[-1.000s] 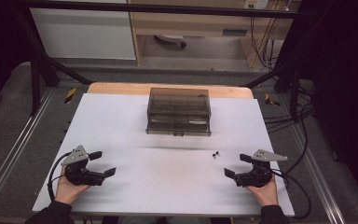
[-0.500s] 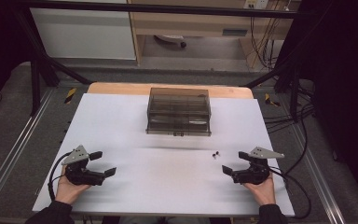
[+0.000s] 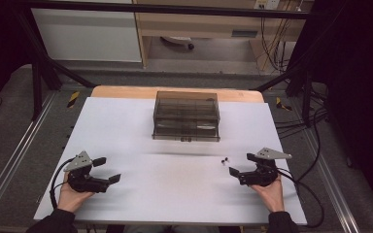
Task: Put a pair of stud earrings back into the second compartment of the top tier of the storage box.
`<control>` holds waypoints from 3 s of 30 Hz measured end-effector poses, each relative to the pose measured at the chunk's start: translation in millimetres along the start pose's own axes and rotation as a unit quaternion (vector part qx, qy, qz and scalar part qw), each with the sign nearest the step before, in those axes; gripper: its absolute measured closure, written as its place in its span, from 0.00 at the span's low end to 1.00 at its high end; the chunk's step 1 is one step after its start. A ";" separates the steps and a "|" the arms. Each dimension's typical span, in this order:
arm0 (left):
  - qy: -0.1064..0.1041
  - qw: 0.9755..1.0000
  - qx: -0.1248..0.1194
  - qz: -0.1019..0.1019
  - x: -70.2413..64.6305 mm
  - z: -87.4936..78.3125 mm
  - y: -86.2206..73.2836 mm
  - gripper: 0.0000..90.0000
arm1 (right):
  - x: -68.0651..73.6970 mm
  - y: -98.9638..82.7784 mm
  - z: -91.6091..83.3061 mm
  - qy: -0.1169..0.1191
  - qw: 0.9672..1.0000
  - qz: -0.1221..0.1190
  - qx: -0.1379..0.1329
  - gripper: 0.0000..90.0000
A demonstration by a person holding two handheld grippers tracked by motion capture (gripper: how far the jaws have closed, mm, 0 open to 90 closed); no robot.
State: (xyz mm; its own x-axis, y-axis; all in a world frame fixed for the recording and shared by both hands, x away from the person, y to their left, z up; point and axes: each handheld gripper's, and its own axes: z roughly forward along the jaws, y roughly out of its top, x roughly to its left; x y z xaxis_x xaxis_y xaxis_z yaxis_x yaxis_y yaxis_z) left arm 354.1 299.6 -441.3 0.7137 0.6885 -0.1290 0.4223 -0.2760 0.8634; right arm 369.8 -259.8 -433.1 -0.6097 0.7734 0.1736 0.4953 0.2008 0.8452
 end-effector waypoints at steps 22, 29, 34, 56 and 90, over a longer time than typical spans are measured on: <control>0.002 1.000 0.003 0.000 0.7 0.4 -0.7 0.06 | -8.6 21.9 23.0 -0.023 0.999 -0.002 0.024 0.04; 0.002 1.000 0.004 -0.002 0.7 0.9 -1.0 0.06 | -15.2 25.1 35.7 -0.037 0.999 -0.004 0.035 0.06; 0.002 1.000 0.005 -0.003 1.2 1.3 -1.4 0.06 | -18.3 26.0 42.4 -0.042 0.999 -0.008 0.032 0.11; 0.001 1.000 0.004 -0.003 0.8 0.5 -1.2 0.07 | -21.7 12.0 46.2 -0.023 0.997 0.002 0.079 0.60; 0.003 1.000 0.004 -0.002 0.7 0.8 -1.2 0.07 | -16.8 6.4 51.4 -0.017 0.996 -0.019 0.087 0.91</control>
State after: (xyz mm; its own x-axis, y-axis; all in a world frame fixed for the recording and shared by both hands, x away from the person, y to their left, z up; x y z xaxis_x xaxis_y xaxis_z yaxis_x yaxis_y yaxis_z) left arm 354.5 299.9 -442.8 0.7089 0.6933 -0.1300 0.4301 -0.2788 0.8586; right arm 414.9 -240.6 -456.6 -0.6106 0.7823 0.1232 0.5732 0.3292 0.7504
